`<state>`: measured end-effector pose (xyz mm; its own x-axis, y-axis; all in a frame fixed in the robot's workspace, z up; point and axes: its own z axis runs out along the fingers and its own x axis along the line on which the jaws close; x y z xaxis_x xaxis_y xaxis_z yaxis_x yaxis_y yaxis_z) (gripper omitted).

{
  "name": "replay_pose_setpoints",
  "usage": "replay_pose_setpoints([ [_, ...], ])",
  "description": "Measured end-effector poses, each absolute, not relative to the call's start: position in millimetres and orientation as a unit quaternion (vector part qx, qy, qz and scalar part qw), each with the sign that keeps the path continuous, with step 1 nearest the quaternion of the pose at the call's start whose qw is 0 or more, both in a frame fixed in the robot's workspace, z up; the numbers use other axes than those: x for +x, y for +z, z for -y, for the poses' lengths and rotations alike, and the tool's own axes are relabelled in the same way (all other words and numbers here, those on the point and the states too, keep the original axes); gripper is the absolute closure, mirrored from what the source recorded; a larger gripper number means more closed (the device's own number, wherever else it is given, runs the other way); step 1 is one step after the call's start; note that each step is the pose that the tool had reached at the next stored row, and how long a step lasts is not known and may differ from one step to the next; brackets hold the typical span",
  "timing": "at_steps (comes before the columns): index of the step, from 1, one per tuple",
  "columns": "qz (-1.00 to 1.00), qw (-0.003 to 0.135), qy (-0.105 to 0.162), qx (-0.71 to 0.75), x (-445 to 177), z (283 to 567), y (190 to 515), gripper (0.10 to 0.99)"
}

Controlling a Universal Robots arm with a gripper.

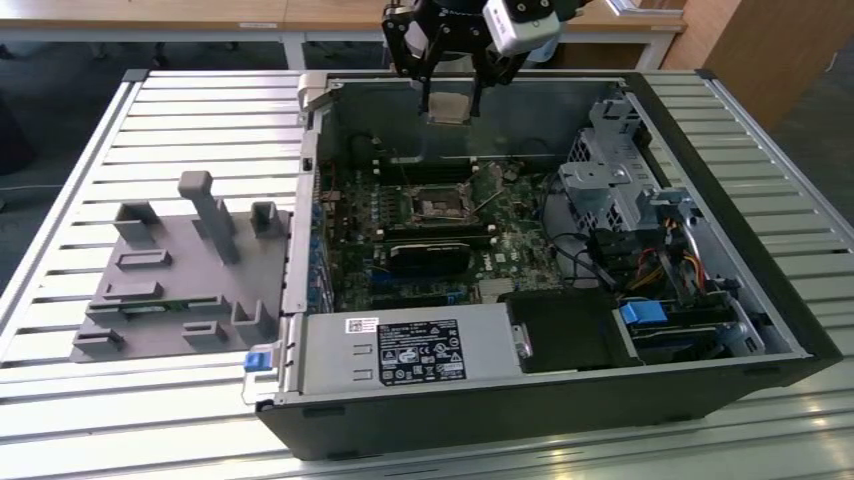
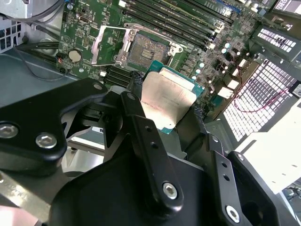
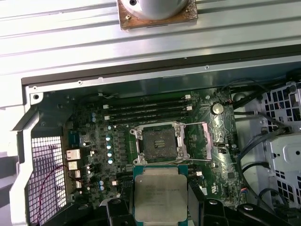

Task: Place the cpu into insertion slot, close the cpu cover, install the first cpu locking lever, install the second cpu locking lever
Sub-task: 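Place the cpu into insertion slot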

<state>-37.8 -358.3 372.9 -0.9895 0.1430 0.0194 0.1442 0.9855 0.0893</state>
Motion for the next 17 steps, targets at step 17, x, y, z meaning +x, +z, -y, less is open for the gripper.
replay_pose_setpoints([
  [17,0.996,0.006,-0.045,-0.082,-38.0,358.3,372.9,0.545],
])
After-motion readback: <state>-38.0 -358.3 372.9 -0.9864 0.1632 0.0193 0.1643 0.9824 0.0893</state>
